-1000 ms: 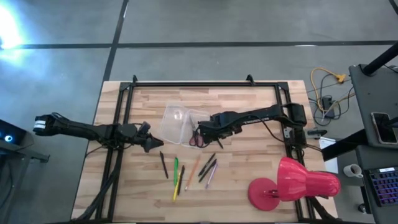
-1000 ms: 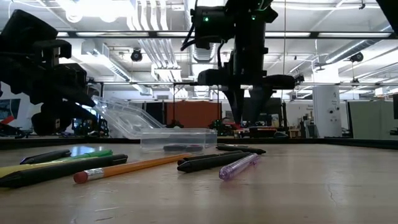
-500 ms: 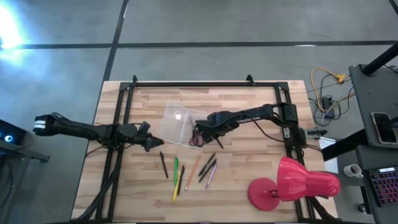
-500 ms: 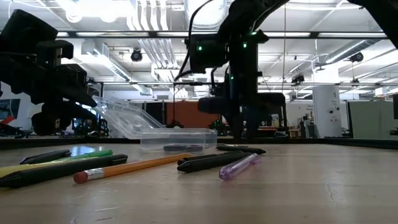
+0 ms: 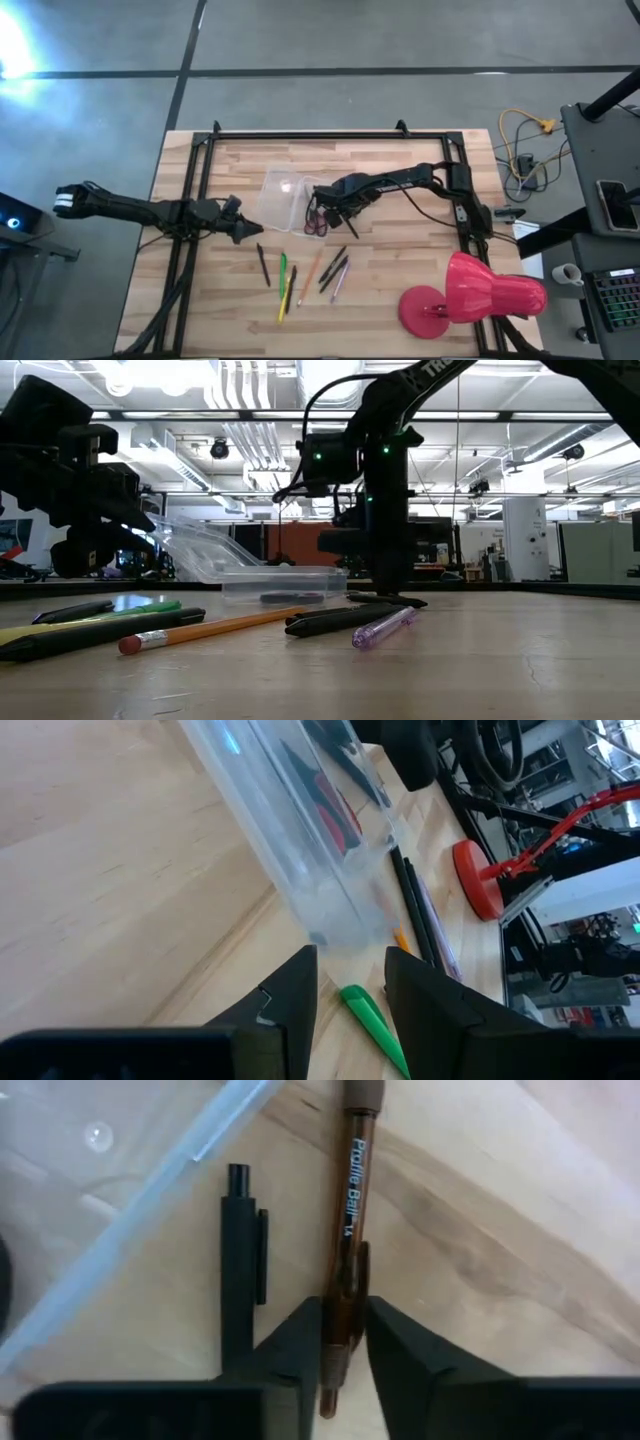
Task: Pick & place school supplies into a supply box
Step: Put the brown pen into the transparent supply box
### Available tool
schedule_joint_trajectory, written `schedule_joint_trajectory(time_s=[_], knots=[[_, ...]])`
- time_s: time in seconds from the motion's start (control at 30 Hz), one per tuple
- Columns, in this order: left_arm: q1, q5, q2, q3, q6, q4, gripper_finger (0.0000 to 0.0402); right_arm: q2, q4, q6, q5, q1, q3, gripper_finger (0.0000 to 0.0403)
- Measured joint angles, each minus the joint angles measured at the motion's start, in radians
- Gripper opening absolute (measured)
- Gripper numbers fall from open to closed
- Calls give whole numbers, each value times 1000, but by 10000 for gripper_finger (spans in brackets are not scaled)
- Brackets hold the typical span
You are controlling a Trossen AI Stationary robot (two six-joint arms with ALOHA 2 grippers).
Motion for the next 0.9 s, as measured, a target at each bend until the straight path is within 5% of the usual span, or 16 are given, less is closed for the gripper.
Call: schedule_joint_trajectory(time_s=[0.17, 0.43, 0.77, 0.9], knots=[[0, 0, 0, 0, -20, 4, 104, -3, -28, -2, 10, 1, -5, 24], [0, -1, 0, 0, -22, 8, 104, -104, -119, 330, 59, 46, -22, 17], [0, 1, 0, 0, -26, 15, 104, -238, 473, 414, 7, 74, -13, 6], [-1, 85, 0, 0, -20, 15, 104, -186, 483, 422, 7, 74, 6, 6]])
